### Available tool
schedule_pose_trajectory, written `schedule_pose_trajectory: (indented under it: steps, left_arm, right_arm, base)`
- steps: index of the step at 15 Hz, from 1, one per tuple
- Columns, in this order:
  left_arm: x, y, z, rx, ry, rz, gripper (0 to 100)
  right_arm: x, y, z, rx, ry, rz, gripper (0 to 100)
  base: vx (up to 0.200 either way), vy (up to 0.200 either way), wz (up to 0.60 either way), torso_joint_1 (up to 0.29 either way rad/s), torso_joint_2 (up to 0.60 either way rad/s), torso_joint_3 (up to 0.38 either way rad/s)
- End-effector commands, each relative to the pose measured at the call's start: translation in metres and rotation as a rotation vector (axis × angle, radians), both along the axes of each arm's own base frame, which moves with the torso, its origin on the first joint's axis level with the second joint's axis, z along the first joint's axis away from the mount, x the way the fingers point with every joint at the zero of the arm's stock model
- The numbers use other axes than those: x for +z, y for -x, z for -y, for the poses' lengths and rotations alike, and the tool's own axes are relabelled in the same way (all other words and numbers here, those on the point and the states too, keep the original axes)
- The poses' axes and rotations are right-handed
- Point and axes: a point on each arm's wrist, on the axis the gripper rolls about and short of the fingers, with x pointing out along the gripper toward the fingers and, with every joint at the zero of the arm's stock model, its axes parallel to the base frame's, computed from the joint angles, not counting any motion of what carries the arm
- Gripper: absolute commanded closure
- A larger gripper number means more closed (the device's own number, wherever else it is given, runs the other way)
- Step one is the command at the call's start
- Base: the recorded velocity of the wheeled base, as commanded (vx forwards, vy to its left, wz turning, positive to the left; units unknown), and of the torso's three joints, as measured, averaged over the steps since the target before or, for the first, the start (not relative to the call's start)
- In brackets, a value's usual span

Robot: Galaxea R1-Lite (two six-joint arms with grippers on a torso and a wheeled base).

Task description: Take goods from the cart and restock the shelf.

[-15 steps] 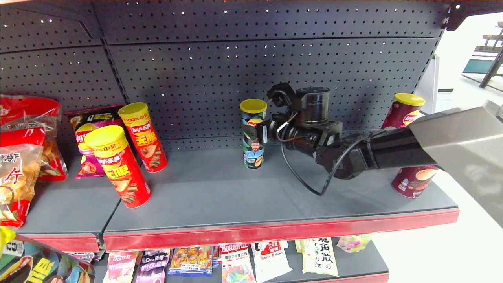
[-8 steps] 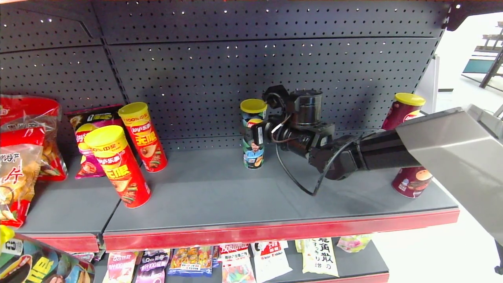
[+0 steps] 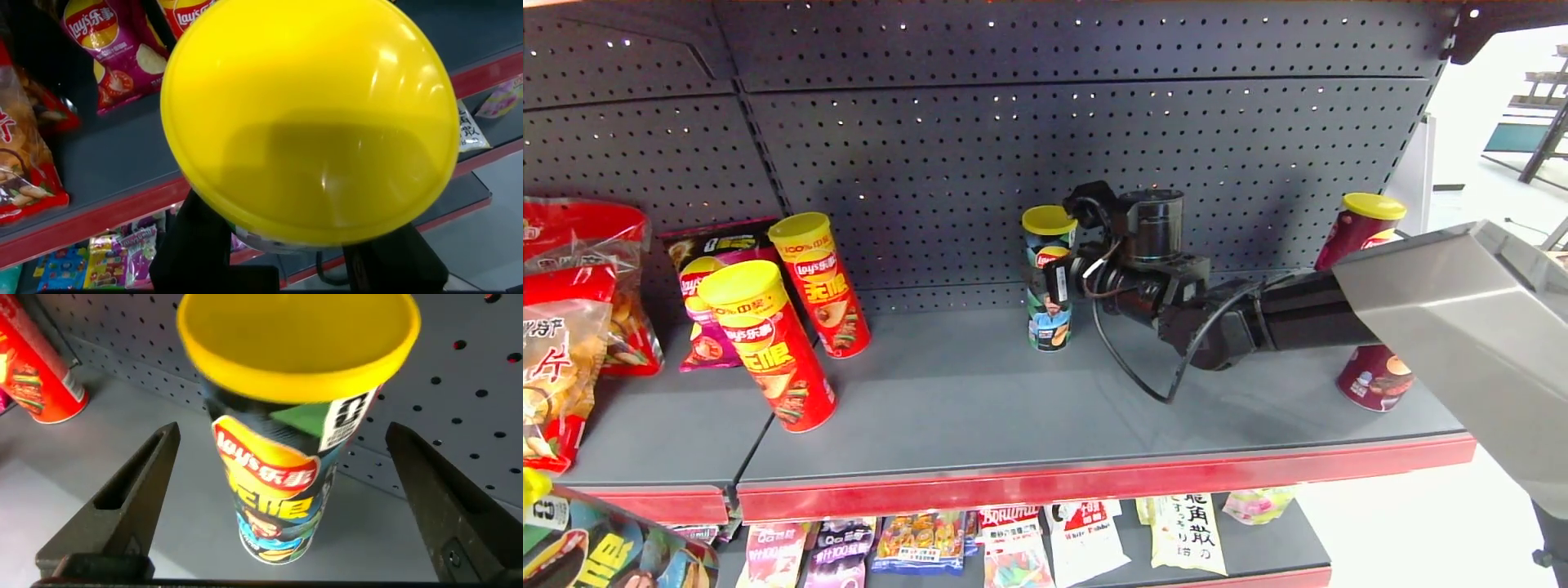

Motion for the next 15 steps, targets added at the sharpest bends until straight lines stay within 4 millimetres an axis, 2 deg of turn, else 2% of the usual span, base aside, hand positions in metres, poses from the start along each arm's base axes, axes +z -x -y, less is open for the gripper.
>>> schedule_pose_trajectory:
  steps: [1, 9, 15]
  left_arm:
    - [0.0, 0.0, 0.0, 0.001, 0.001, -0.002, 100]
    - [0.0, 0.0, 0.0, 0.001, 0.001, -0.002, 100]
    - [0.0, -0.001, 0.0, 0.0, 0.0, -0.006, 100]
  right_arm:
    - [0.003, -0.005, -0.001, -0.004, -0.01, 0.015, 0]
    - [-0.004, -0.013, -0.007, -0.011, -0.011, 0.016, 0]
    - [0.002, -0.015, -0.008, -0.011, -0.009, 0.013, 0]
  base:
    - [0.0, 0.0, 0.0, 0.0, 0.0, 0.0]
    - [0.0, 0.0, 0.0, 0.0, 0.0, 0.0]
    - [0.0, 0.0, 0.0, 0.0, 0.0, 0.0]
